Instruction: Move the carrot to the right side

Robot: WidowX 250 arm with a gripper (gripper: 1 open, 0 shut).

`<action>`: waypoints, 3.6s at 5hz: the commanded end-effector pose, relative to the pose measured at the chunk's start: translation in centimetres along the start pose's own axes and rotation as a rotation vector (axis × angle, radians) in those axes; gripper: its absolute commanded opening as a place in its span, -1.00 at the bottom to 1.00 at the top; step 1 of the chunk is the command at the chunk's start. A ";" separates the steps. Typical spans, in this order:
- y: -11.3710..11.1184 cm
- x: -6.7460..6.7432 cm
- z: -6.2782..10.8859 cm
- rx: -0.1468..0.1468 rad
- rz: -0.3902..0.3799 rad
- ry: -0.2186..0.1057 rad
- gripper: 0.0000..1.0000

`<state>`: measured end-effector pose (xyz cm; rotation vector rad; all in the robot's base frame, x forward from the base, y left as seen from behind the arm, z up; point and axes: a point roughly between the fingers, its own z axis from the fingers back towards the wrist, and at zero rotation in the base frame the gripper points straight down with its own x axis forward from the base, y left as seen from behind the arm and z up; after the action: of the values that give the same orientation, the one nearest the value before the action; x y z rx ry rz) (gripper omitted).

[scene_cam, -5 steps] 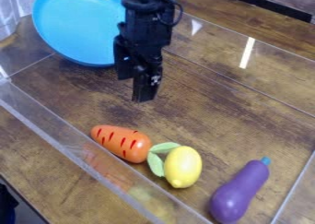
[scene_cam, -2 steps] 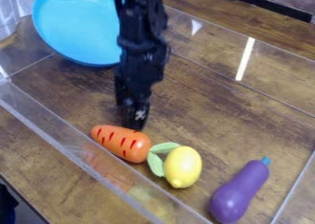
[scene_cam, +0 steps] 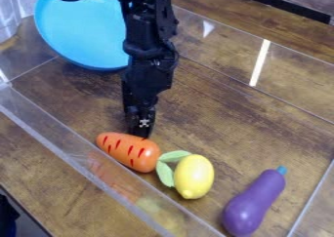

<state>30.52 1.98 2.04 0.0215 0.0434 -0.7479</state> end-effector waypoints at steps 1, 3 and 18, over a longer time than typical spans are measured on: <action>0.3 -0.1 0.3 0.001 0.000 -0.010 1.00; 0.1 -0.4 0.1 -0.017 -0.016 -0.013 1.00; -1.9 -1.0 -0.3 -0.146 -0.105 0.047 1.00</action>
<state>28.83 1.84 1.93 -0.0874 0.1196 -0.8172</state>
